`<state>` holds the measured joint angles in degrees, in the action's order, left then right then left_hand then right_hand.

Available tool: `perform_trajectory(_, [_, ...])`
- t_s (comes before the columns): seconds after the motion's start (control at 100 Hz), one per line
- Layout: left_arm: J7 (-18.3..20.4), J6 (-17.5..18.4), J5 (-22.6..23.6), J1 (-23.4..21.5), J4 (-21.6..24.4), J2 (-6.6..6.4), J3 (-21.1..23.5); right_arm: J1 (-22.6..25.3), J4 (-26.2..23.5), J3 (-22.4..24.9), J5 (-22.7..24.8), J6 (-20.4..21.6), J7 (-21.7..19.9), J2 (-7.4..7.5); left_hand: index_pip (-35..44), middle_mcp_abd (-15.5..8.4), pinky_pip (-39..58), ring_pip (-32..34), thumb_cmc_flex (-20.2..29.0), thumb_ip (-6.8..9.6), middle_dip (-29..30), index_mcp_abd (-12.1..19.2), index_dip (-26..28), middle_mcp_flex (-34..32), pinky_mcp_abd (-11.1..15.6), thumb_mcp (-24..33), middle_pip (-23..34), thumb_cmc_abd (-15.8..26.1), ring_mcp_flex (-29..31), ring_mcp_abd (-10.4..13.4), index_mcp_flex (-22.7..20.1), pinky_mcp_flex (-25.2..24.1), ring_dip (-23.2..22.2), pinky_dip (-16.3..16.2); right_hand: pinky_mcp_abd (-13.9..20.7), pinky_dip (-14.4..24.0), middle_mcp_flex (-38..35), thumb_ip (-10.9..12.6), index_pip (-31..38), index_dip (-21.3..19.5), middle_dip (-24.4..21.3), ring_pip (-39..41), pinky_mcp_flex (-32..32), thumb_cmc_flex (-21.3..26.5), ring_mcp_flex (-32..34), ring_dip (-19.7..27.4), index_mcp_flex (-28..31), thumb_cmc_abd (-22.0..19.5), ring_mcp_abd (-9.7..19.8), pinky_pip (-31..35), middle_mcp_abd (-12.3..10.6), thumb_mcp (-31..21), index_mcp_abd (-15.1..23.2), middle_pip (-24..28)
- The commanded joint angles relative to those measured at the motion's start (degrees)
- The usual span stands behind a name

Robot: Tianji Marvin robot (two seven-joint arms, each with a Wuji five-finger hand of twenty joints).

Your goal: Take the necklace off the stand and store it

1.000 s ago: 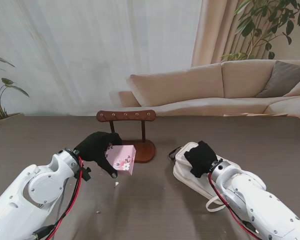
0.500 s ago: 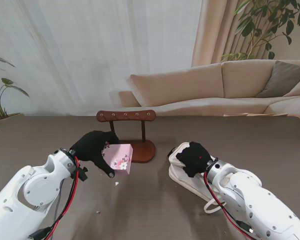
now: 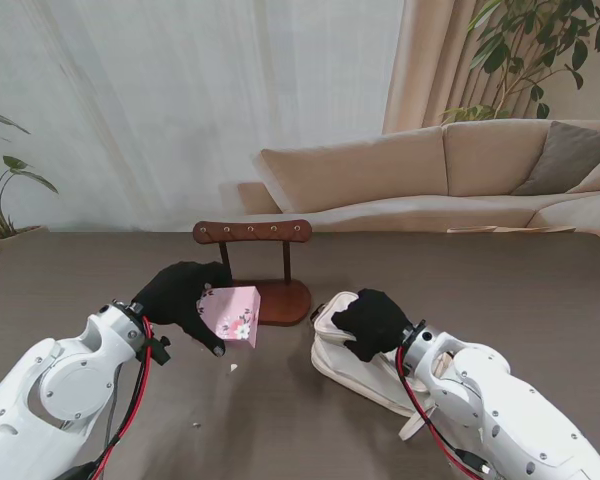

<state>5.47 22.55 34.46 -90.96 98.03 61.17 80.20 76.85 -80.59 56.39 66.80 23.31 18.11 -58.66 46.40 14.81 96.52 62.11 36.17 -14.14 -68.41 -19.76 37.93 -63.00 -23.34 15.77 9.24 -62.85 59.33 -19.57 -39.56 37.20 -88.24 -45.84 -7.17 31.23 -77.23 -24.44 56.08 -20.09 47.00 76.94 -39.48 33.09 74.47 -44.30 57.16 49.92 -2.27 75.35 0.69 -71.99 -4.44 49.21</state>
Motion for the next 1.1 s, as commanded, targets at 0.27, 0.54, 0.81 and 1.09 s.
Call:
perform_trajectory(0.27, [1.68, -0.50, 0.33, -0.44, 1.87, 0.07, 0.64, 1.64, -2.49, -2.79, -1.96, 2.79, 1.53, -1.48, 40.66, -2.88, -4.35, 7.03, 13.85, 5.89, -5.85, -6.96, 5.84, -11.05, 5.11, 54.98, 21.21, 9.46, 4.22, 10.68, -4.09, -0.46, -1.06, 0.07, 1.01, 1.91, 0.84, 7.31, 11.37, -3.92, 0.56, 1.98, -14.02, 10.01, 1.19, -1.15, 6.53, -5.90, 7.23, 2.51, 0.63, -11.69, 19.00, -0.24])
perform_trajectory(0.54, [1.55, -0.78, 0.50, -1.61, 2.29, 0.10, 1.52, 1.53, -5.44, -7.83, -3.25, 0.78, 2.04, -2.20, 40.67, -2.82, -4.36, 7.02, 13.96, 5.90, -5.86, -7.02, 5.92, -11.04, 5.11, 55.01, 21.21, 9.47, 4.22, 10.70, -4.05, -0.46, -1.05, 0.07, 1.13, 2.15, 0.92, 7.27, 11.39, -3.59, 0.21, 1.93, -14.03, 10.01, 1.20, -1.24, 6.49, -6.01, 7.24, 2.34, 0.64, -11.61, 18.91, -0.11])
perform_trajectory(0.81, [0.61, -0.91, 1.16, -4.02, 3.41, 0.25, 3.41, -1.36, -7.57, -15.44, -4.80, -4.11, 2.06, -3.34, 40.62, -2.74, -4.37, 7.00, 13.98, 5.87, -5.89, -7.15, 5.93, -11.04, 4.98, 54.93, 21.21, 9.52, 4.17, 10.55, -4.06, -0.45, -1.06, 0.06, 1.32, 2.36, 1.28, 7.09, 11.31, -3.09, -0.06, 1.74, -13.99, 9.88, 1.19, -1.25, 5.94, -5.91, 7.33, 2.16, 0.44, -11.56, 18.87, -0.14])
perform_trajectory(1.09, [0.30, -1.23, 1.69, -5.23, 3.76, 0.29, 4.15, -4.66, -5.75, -21.02, -4.45, -7.68, 3.37, -3.86, 40.59, -2.67, -4.41, 7.00, 14.01, 5.86, -5.90, -7.14, 5.93, -11.00, 4.99, 54.83, 21.16, 9.65, 4.19, 10.56, -4.04, -0.55, -1.07, 0.03, -0.93, 1.69, 2.42, 5.40, 10.91, 2.22, -6.34, -9.57, -8.52, 8.61, 1.11, 4.33, 2.73, -6.20, 4.13, -0.59, -2.34, -10.74, 19.75, -4.28])
